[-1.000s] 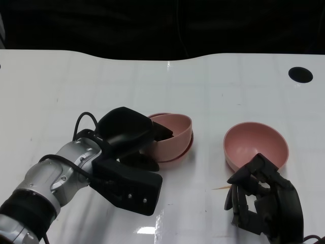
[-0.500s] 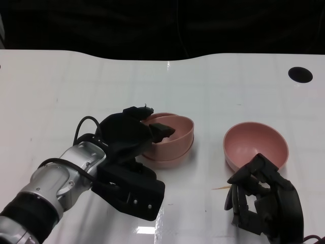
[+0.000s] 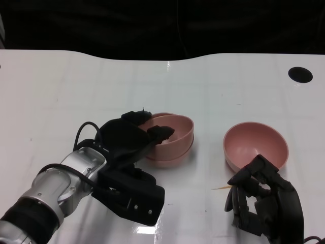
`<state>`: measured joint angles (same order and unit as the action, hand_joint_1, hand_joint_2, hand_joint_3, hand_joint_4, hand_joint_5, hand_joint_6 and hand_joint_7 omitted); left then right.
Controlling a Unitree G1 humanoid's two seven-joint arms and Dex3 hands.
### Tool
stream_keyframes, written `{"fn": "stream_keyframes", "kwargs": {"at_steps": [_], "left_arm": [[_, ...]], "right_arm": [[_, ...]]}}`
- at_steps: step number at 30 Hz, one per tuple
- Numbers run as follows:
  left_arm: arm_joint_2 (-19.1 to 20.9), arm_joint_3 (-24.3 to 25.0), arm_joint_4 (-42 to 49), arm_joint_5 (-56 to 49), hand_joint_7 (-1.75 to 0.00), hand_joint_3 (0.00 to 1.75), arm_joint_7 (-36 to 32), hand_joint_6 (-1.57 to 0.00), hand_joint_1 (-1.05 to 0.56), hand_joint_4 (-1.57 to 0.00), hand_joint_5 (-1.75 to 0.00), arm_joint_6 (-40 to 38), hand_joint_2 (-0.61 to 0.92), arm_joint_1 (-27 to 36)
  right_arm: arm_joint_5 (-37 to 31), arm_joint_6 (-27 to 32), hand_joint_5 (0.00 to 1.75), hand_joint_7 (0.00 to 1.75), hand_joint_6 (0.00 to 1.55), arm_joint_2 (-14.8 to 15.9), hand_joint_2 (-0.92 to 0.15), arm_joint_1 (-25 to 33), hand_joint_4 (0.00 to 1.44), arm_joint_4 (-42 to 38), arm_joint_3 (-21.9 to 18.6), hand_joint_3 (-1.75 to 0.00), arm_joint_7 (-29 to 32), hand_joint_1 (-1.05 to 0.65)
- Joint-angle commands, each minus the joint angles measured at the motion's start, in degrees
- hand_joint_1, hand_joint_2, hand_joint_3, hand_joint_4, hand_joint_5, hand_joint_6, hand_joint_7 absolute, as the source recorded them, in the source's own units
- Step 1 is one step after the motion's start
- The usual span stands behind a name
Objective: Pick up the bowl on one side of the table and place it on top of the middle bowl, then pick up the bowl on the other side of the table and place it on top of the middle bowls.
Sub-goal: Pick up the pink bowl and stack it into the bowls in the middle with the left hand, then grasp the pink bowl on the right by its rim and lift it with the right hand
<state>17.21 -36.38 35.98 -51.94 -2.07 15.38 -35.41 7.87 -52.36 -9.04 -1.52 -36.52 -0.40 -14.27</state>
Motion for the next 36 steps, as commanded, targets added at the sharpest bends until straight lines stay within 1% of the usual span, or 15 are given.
{"fn": "stream_keyframes", "kwargs": {"at_steps": [1, 8, 14, 17, 20, 21, 22, 23, 24, 26, 28, 31, 32, 34, 36], "left_arm": [[0.3, -0.4, 0.7, -0.4, 0.0, 0.61, -1.3, -0.14, -1.01, 0.0, 0.0, -0.1, 0.92, 0.5], [0.0, -1.1, 1.6, -0.8, -0.01, 0.62, -1.9, -0.15, -1.0, 0.0, 0.0, -1.1, 0.92, 0.5], [0.3, -0.4, 0.2, 0.0, -0.01, 0.59, -2.1, -0.17, -0.98, 0.0, 0.0, -1.2, 0.92, 0.9], [0.9, 0.6, -2.1, 0.2, -0.03, 0.54, -4.5, -0.22, -0.96, 0.0, 0.0, -0.6, 0.92, 1.6], [1.5, 2.0, -5.6, 0.1, -0.03, 0.47, -7.2, -0.25, -0.88, 0.0, 0.0, -1.0, 0.92, 3.0], [1.6, 2.5, -6.7, 0.2, -0.03, 0.39, -7.8, -0.29, -0.8, -0.03, -0.01, -1.2, 0.92, 3.4], [1.3, 3.7, -7.9, 1.2, -0.04, 0.32, -10.3, -0.34, -0.74, -0.09, -0.03, -0.4, 0.91, 4.3], [0.8, 5.4, -9.0, 2.9, -0.03, 0.2, -13.0, -0.43, -0.65, -0.19, -0.05, 1.0, 0.92, 5.4], [0.3, 6.9, -9.9, 4.5, -0.04, 0.1, -15.7, -0.56, -0.52, -0.37, -0.08, 2.5, 0.91, 6.3], [-0.3, 9.3, -11.2, 6.9, -0.04, 0.04, -19.2, -0.68, -0.42, -0.57, -0.1, 4.9, 0.92, 7.9], [-0.9, 11.7, -12.1, 10.8, -0.04, 0.04, -19.7, -0.79, -0.33, -0.76, -0.11, 7.6, 0.92, 9.3], [-2.6, 16.0, -14.1, 22.4, -0.05, 0.02, -14.7, -0.9, -0.2, -0.94, -0.12, 12.0, 0.91, 12.6], [-3.0, 17.0, -14.9, 26.5, -0.06, 0.01, -12.2, -0.91, -0.16, -0.97, -0.12, 12.9, 0.91, 13.7], [-3.8, 19.0, -17.8, 34.6, -0.06, 0.04, -6.2, -0.95, -0.08, -1.02, -0.14, 12.5, 0.92, 16.1], [-4.1, 20.7, -21.7, 40.8, -0.07, 0.08, -1.0, -0.97, -0.07, -1.04, -0.15, 10.1, 0.92, 18.5]], "right_arm": [[0.4, -0.1, 1.75, 1.6, 0.7, 0.8, -0.58, 0.5, 0.9, 0.5, -0.6, -1.12, 0.3, -0.11], [0.7, -0.2, 1.75, 1.6, 0.7, 0.7, -0.6, 0.2, 0.91, 0.3, -0.7, -1.11, 0.1, -0.1], [0.8, 0.8, 1.75, 1.6, 0.7, 0.8, -0.59, 0.7, 0.9, 1.3, -0.5, -1.14, 0.0, -0.1], [1.0, 0.6, 1.75, 1.59, 0.7, 0.9, -0.56, 0.8, 0.89, 1.3, -0.5, -1.2, -0.3, -0.08], [1.4, 0.5, 1.75, 1.59, 0.7, 0.8, -0.56, 0.8, 0.9, 1.3, -0.5, -1.22, -0.6, -0.08], [1.5, 0.4, 1.75, 1.6, 0.7, 0.8, -0.55, 0.7, 0.9, 1.2, -0.5, -1.22, -0.7, -0.08], [1.4, 0.1, 1.75, 1.6, 0.7, 0.8, -0.55, 0.7, 0.9, 1.0, -0.5, -1.23, -0.7, -0.08], [1.3, -0.1, 1.75, 1.6, 0.7, 0.8, -0.54, 0.6, 0.9, 0.8, -0.6, -1.23, -0.7, -0.07], [1.1, 0.1, 1.75, 1.6, 0.71, 0.9, -0.54, 0.7, 0.9, 1.0, -0.6, -1.23, -0.5, -0.07], [0.7, 0.4, 1.75, 1.6, 0.7, 1.0, -0.54, 0.8, 0.9, 1.3, -0.7, -1.24, -0.2, -0.08], [1.2, 0.7, 1.75, 1.61, 0.7, 0.9, -0.54, 0.9, 0.9, 1.5, -0.7, -1.24, -0.4, -0.07], [2.0, 1.0, 1.75, 1.61, 0.7, 1.0, -0.56, 0.9, 0.9, 1.6, -0.7, -1.24, -1.2, -0.07], [2.1, 1.0, 1.75, 1.61, 0.7, 1.1, -0.56, 0.9, 0.9, 1.6, -0.8, -1.23, -1.2, -0.06], [2.0, 0.9, 1.75, 1.62, 0.69, 1.3, -0.56, 0.9, 0.9, 1.6, -0.9, -1.23, -1.4, -0.06], [2.1, 0.7, 1.75, 1.62, 0.69, 1.3, -0.56, 0.8, 0.9, 1.4, -1.0, -1.23, -1.6, -0.06]]}}
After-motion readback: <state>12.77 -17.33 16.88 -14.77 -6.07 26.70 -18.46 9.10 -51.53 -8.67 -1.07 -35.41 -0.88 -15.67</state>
